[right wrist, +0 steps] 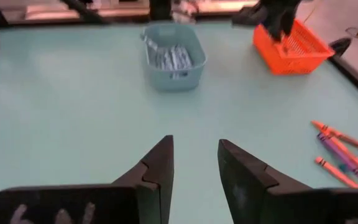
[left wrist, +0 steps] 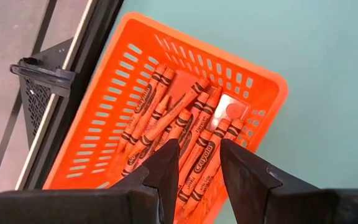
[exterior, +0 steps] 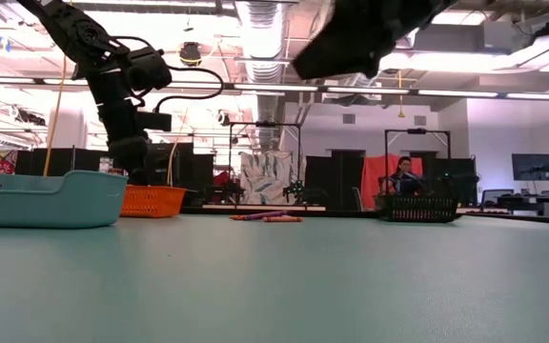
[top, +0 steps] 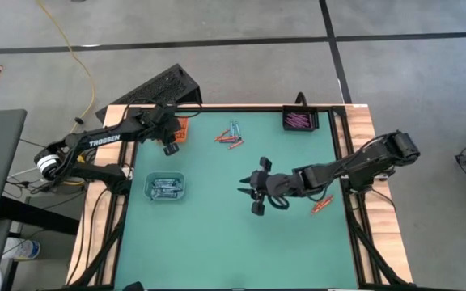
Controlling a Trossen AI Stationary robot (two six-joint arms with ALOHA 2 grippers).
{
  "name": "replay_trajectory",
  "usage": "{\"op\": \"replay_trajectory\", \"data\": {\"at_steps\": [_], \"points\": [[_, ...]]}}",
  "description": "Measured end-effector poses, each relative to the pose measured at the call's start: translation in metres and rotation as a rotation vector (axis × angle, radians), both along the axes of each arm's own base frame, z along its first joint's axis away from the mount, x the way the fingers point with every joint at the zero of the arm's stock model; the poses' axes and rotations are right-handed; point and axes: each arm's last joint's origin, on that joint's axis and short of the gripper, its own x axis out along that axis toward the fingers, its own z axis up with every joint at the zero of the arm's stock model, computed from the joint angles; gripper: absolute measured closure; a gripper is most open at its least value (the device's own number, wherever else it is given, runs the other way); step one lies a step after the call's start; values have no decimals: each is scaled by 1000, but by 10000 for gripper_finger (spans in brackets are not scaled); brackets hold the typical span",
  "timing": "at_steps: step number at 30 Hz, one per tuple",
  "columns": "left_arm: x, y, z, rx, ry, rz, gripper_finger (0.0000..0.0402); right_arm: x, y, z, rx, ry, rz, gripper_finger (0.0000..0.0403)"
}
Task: Sort crayons
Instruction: Put the right orange crayon into the top left orange bin
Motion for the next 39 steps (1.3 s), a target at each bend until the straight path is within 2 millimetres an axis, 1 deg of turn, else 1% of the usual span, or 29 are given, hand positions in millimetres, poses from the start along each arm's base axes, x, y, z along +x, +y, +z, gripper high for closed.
{"op": "replay_trajectory", "data": {"at_steps": [2, 4, 6, 8, 11, 12, 18, 25, 30, 34, 39], "points": [[0, 0, 0, -3, 2, 0, 294, -1, 3, -4, -4, 34, 16, 269], [0, 0, 0, -4, 4, 0, 294, 4, 6, -8, 1, 23, 31, 269], [0, 0, 0, -3, 4, 0, 294, 2, 10, -13, -17, 62, 61, 269], [0, 0, 0, -4, 5, 0, 294, 5, 14, -17, -25, 59, 75, 269], [0, 0, 0, -2, 3, 0, 294, 4, 19, -26, -50, 108, 110, 269], [0, 0, 0, -4, 5, 0, 294, 6, 21, -26, -47, 98, 122, 269], [0, 0, 0, -2, 2, 0, 294, 4, 22, -39, -96, 189, 161, 269], [0, 0, 0, -4, 5, 0, 294, 9, 17, -54, -105, 252, 192, 269], [0, 0, 0, -2, 3, 0, 294, 13, 21, -55, -78, 221, 227, 269], [0, 0, 0, -3, 4, 0, 294, 15, 27, -50, -37, 157, 295, 269], [0, 0, 0, -3, 4, 0, 294, 13, 33, -49, -33, 155, 321, 269]]}}
